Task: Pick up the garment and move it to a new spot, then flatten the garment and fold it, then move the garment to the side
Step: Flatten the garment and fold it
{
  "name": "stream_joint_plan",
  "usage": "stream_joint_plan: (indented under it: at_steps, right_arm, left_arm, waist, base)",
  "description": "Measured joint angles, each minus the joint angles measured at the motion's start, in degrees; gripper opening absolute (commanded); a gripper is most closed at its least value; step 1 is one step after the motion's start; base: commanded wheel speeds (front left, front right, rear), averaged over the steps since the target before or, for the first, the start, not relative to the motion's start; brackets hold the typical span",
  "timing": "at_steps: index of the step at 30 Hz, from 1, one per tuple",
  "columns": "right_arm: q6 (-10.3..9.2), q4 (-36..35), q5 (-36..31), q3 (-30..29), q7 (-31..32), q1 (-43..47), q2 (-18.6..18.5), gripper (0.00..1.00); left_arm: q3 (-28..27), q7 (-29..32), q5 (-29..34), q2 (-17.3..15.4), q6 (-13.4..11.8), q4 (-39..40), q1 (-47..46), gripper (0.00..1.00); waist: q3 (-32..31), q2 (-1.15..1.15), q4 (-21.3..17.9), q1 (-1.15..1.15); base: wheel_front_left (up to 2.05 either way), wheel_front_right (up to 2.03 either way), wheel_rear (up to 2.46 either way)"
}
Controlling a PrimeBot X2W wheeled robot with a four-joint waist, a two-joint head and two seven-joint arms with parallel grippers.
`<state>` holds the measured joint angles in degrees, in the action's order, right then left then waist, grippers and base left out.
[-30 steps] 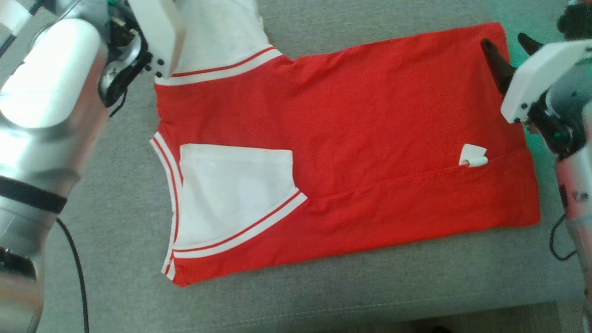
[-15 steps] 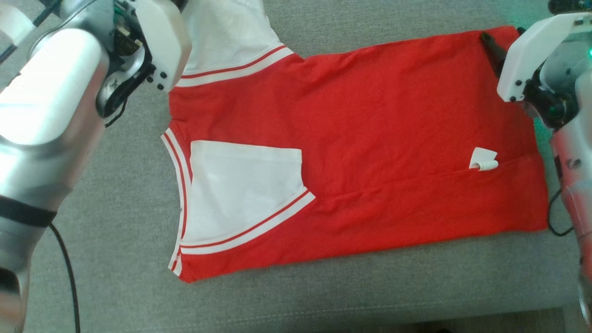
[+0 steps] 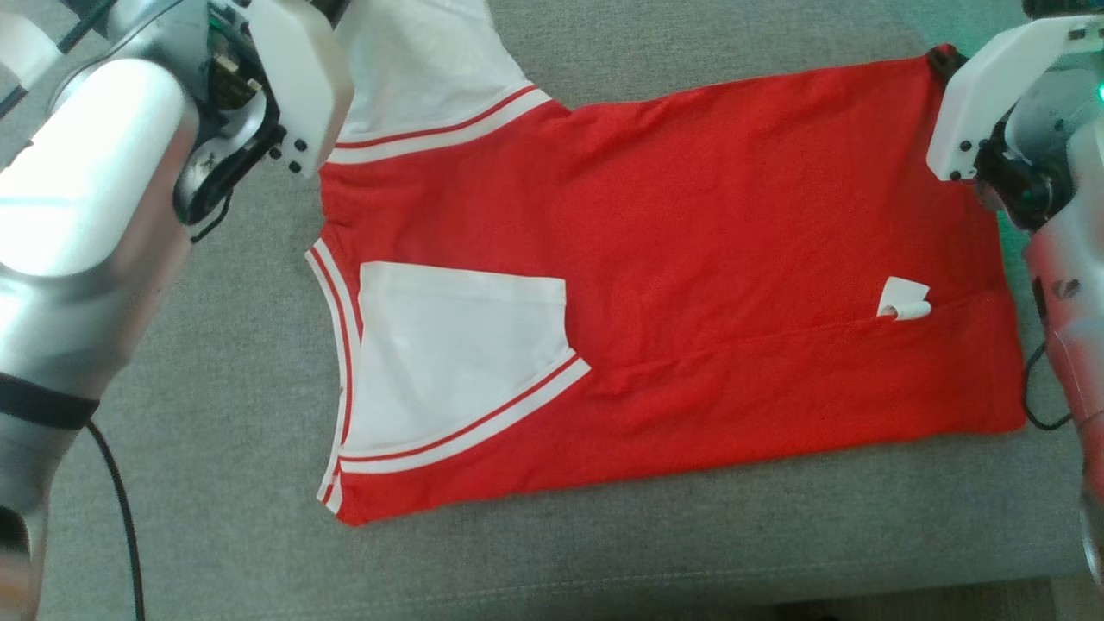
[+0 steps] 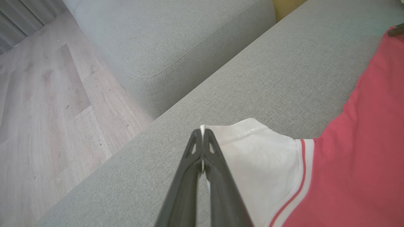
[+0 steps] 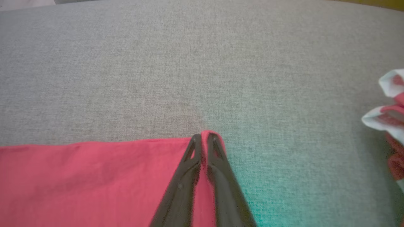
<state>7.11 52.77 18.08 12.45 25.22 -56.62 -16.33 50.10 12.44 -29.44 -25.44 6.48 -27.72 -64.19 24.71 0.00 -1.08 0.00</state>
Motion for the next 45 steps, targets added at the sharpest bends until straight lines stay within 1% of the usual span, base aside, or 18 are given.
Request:
stream_joint_plan:
  at_steps: [1, 5, 11, 14, 17, 20, 22, 25, 28, 29, 31, 32, 33, 38, 41, 45]
  right_arm:
    - [0.00, 0.3, 0.0, 0.2, -0.2, -0.2, 0.1, 0.00]
    - [0.00, 1.2, 0.1, 0.5, -1.7, -0.4, 0.3, 0.00]
    - [0.00, 1.6, 1.2, 0.0, -6.7, -1.0, 0.3, 0.00]
    - [0.00, 1.7, 2.4, -0.2, -8.7, -2.3, 0.3, 0.00]
    - [0.00, 1.4, 3.2, -0.1, -10.6, -3.3, -0.4, 0.00]
    - [0.00, 1.5, 4.1, 0.3, -11.6, -3.1, -1.7, 0.00]
    - [0.00, 1.5, 5.1, 1.0, -11.7, -2.4, -2.3, 0.00]
    - [0.00, 1.0, 7.0, 2.0, -12.2, -0.1, -2.8, 0.00]
    - [0.00, -0.5, 10.7, 2.1, -12.7, 4.0, -3.2, 0.00]
    - [0.00, -1.8, 12.1, 2.4, -13.2, 7.1, -4.1, 0.00]
    - [0.00, -3.1, 13.3, 2.5, -13.7, 9.7, -5.2, 0.00]
    - [0.00, -3.1, 13.3, 2.5, -13.7, 9.7, -5.2, 0.00]
    - [0.00, -4.6, 14.2, 2.5, -14.2, 11.9, -6.1, 0.00]
    - [0.00, -9.0, 15.7, 2.2, -14.2, 16.6, -7.3, 0.00]
    - [0.00, -11.3, 15.7, 1.0, -14.4, 19.7, -8.4, 0.00]
    - [0.00, -14.1, 16.2, -1.3, -14.4, 24.6, -8.9, 0.00]
  left_arm:
    - [0.1, 0.0, 0.0, 0.0, 0.0, 0.0, 0.1, 0.00]
    - [0.7, -0.8, -0.5, -0.2, 0.0, -0.1, 0.4, 0.00]
    - [0.7, -6.3, 1.0, -1.1, -0.5, -1.1, 0.4, 0.00]
    - [0.3, -9.2, 1.7, -1.1, -1.5, -2.3, 0.2, 0.00]
    - [-0.7, -11.3, 1.7, -0.9, -2.0, -3.3, -1.5, 0.00]
    - [-0.9, -11.5, 1.3, -0.1, -2.0, -3.8, -2.7, 0.00]
    - [-0.9, -11.5, -0.4, 0.8, -1.9, -3.7, -1.9, 0.00]
    - [-0.6, -10.8, -2.1, 1.2, -1.7, -2.2, 1.8, 0.00]
    - [-0.1, -10.7, -2.5, 0.6, -2.2, 0.3, 6.4, 0.00]
    - [0.3, -10.7, -2.7, -0.2, -3.1, 2.7, 9.1, 0.00]
    - [0.7, -10.5, -3.5, -1.3, -4.1, 5.5, 11.7, 0.00]
    - [0.7, -10.5, -3.5, -1.3, -4.1, 5.5, 11.7, 0.00]
    - [0.7, -10.4, -4.4, -2.7, -5.2, 8.7, 14.5, 0.00]
    - [0.7, -9.8, -5.6, -6.5, -9.1, 17.4, 22.1, 0.00]
    - [0.8, -9.4, -6.2, -8.1, -11.6, 22.2, 26.5, 0.00]
    - [0.8, -9.4, -6.9, -9.8, -14.6, 27.1, 30.9, 0.00]
  waist:
    - [-0.1, 0.00, 0.0, 0.00]
    - [-0.4, 0.00, -0.1, 0.00]
    - [-1.4, 0.00, -0.3, 0.00]
    - [-2.0, 0.00, -0.3, 0.00]
    - [-2.7, 0.00, -0.3, 0.00]
    - [-3.7, 0.00, 0.0, 0.00]
    - [-4.4, 0.00, 0.2, 0.00]
    - [-5.6, 0.00, 0.8, 0.00]
    - [-6.9, 0.00, 1.6, 0.00]
    - [-7.8, 0.00, 2.2, 0.00]
    - [-8.7, 0.00, 2.8, 0.00]
    - [-8.7, 0.00, 2.8, 0.00]
    - [-9.6, 0.00, 3.3, 0.00]
    - [-11.0, 0.00, 4.0, 0.00]
    - [-11.1, 0.00, 4.1, 0.00]
    - [-10.9, 0.00, 4.3, 0.00]
  base:
    - [0.00, 0.00, 0.00]
    - [0.00, 0.00, 0.00]
    - [0.00, 0.00, 0.00]
    - [0.00, 0.00, 0.00]
    - [0.00, 0.00, 0.00]
    - [0.00, 0.00, 0.00]
    - [0.00, 0.00, 0.00]
    - [0.00, 0.00, 0.00]
    - [0.00, 0.00, 0.00]
    - [0.00, 0.00, 0.00]
    - [0.00, 0.00, 0.00]
    - [0.00, 0.00, 0.00]
    - [0.00, 0.00, 0.00]
    - [0.00, 0.00, 0.00]
    - [0.00, 0.00, 0.00]
    - [0.00, 0.00, 0.00]
